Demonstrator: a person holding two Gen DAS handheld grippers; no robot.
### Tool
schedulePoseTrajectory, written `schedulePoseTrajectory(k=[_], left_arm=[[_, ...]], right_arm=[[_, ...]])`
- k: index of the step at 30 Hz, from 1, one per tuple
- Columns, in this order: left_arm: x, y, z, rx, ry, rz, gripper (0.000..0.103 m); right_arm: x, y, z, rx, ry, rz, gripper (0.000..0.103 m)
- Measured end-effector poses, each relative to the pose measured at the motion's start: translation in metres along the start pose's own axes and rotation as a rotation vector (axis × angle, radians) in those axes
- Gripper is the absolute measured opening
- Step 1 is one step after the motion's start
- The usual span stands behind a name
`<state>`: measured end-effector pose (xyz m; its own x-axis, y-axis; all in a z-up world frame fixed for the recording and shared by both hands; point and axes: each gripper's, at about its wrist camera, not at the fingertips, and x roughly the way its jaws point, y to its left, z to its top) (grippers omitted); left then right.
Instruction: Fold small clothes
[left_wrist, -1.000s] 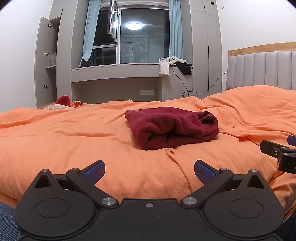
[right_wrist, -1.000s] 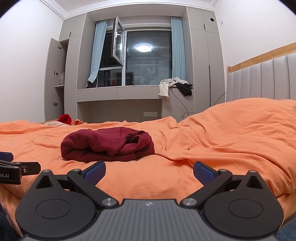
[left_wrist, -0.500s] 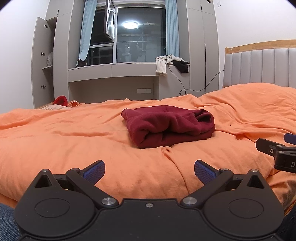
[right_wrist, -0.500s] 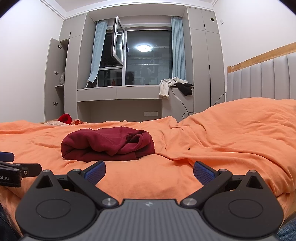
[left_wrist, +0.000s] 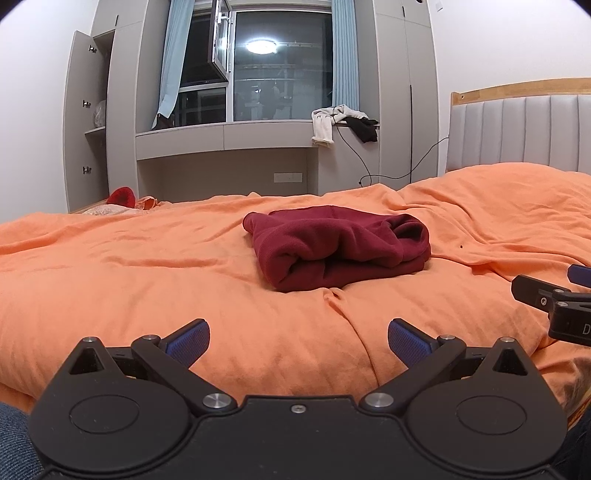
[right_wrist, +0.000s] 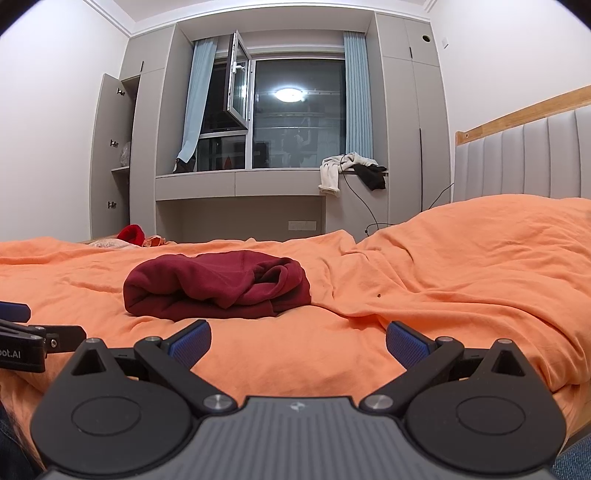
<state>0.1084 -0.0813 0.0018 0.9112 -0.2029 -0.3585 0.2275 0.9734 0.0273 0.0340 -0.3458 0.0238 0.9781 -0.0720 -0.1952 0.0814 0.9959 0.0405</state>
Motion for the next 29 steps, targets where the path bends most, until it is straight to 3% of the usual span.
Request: schedulePoseTrajectory(k=[29], left_arm=[[0.0017,0.0007,-0.0004,-0.012,0.010,-0.012,0.103]], right_arm=[[0.0030,-0.0031,-0.0031,-0.018,0.012,0.014,0.103]])
